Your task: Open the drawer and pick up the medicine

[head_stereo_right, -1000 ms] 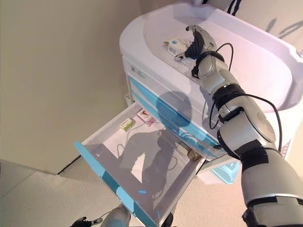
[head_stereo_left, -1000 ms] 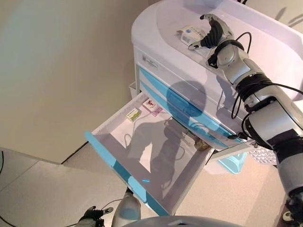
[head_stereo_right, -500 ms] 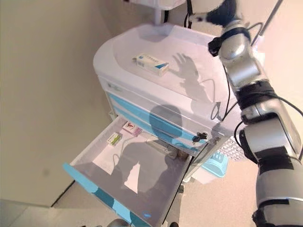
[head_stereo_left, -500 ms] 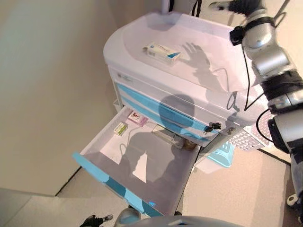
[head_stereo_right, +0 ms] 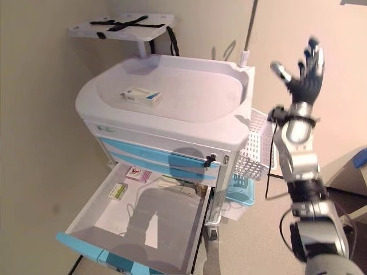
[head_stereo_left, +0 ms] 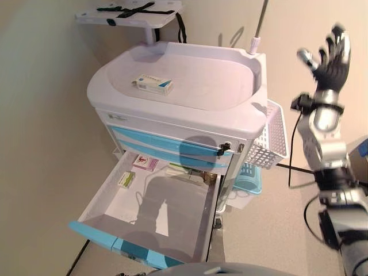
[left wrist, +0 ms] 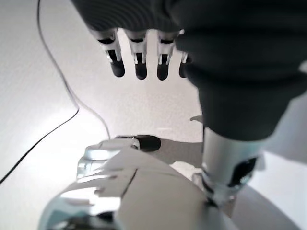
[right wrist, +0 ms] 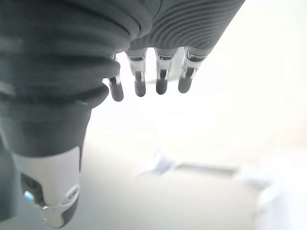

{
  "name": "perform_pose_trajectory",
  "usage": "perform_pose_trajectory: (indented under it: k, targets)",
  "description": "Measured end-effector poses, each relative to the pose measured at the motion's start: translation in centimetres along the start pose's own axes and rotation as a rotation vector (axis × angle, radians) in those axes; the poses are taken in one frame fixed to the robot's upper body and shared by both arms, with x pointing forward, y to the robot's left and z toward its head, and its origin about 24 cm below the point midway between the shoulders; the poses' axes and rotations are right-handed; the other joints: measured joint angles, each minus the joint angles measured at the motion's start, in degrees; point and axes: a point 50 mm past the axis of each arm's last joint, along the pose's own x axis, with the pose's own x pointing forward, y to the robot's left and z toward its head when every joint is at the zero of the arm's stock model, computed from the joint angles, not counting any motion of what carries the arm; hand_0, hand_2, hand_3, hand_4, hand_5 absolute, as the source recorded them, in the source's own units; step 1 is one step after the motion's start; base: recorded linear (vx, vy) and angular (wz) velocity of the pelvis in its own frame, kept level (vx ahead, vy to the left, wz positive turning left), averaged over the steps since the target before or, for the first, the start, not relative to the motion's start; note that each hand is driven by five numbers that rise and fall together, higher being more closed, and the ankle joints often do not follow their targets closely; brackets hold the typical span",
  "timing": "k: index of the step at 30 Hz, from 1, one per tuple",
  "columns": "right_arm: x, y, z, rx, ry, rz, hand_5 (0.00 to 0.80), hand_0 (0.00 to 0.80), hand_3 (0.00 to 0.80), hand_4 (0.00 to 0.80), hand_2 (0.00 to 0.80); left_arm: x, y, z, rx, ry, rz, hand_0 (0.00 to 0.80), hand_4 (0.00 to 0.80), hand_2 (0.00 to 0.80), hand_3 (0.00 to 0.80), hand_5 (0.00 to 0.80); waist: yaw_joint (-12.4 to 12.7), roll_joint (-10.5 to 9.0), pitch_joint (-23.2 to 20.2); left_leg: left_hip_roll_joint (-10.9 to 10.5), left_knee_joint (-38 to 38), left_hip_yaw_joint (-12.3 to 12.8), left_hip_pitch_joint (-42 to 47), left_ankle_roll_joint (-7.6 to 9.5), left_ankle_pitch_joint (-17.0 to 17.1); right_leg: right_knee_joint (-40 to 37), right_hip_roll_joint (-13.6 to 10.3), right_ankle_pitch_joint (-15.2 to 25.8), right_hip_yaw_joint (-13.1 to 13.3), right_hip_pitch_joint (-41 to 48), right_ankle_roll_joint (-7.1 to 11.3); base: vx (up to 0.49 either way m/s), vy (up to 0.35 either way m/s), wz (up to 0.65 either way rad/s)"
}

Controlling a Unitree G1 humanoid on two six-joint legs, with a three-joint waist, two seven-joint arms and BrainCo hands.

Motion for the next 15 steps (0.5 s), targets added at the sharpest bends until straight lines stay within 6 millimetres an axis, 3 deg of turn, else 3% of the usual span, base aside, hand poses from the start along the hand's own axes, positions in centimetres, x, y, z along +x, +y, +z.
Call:
perform_pose_trajectory:
  k: [2, 4, 5, 8, 11, 15]
  targets:
    - [-2.8, -1.7, -2.9, -0.095, 0.115, -0.014, 0.000, 0.000, 0.000, 0.000, 0.000, 0.0, -0.1, 0.1, 0.032, -0.011, -0.002, 0.000, 0.000, 0.000, 0.000, 0.000, -0.2, 0.72, 0.4, 0.0, -0.1, 1.4, 0.7, 0.20, -0.5, -0.1, -0.1, 0.2, 1.3, -0.2, 0.18, 0.003, 0.010, -0.38]
    - [-6.1, -3.7, -5.5, -0.189, 0.239, -0.025, 0.000, 0.000, 0.000, 0.000, 0.000, -0.1, -0.4, 0.1, 0.056, -0.015, -0.009, 0.000, 0.000, 0.000, 0.000, 0.000, -2.0, 1.27, 0.7, 0.0, 0.0, 3.0, 1.5, 0.20, -0.8, -0.1, -0.2, 0.4, 2.5, -0.2, 0.26, -0.014, 0.005, -0.37]
    - [-8.6, -5.1, -7.2, -0.236, 0.335, -0.036, 0.000, 0.000, 0.000, 0.000, 0.000, -0.1, -0.6, 0.0, 0.063, -0.016, -0.013, 0.000, 0.000, 0.000, 0.000, 0.000, -1.8, 1.40, 0.7, 0.1, -0.1, 3.3, 1.9, 0.17, -1.1, -0.1, -0.1, 0.3, 2.9, 0.0, 0.26, -0.001, 0.006, -0.24]
    - [-12.8, -7.4, -10.9, -0.330, 0.574, -0.051, 0.000, 0.000, 0.000, 0.000, 0.000, -0.2, -1.4, 0.3, 0.063, -0.027, -0.035, 0.000, 0.000, 0.000, 0.000, 0.000, -3.5, 1.73, 1.2, 0.3, -0.2, 4.6, 3.0, 0.10, -1.6, -0.1, -0.3, 0.7, 3.1, -0.1, 0.53, -0.005, 0.001, -0.31]
    - [-16.9, -10.1, -14.2, -0.447, 0.816, -0.024, 0.000, 0.000, 0.000, 0.000, 0.000, -0.1, -1.2, 0.7, 0.103, -0.042, -0.044, 0.000, 0.000, 0.000, 0.000, 0.000, -3.6, 1.49, 1.3, 0.4, -0.2, 4.6, 3.5, 0.01, -1.9, -0.1, -0.2, 0.8, 3.2, 0.2, 0.53, -0.001, -0.005, -0.14]
    - [-22.6, -12.0, -16.5, -0.542, 1.087, 0.082, 0.000, 0.000, 0.000, 0.000, 0.000, -0.1, -1.2, 1.1, 0.114, -0.051, -0.070, 0.000, 0.000, 0.000, 0.000, 0.000, -3.5, 1.57, 1.4, 0.6, -0.2, 4.5, 3.6, 0.15, -2.2, -0.1, -0.1, 0.8, 3.2, 0.2, 0.50, 0.001, -0.002, -0.01]
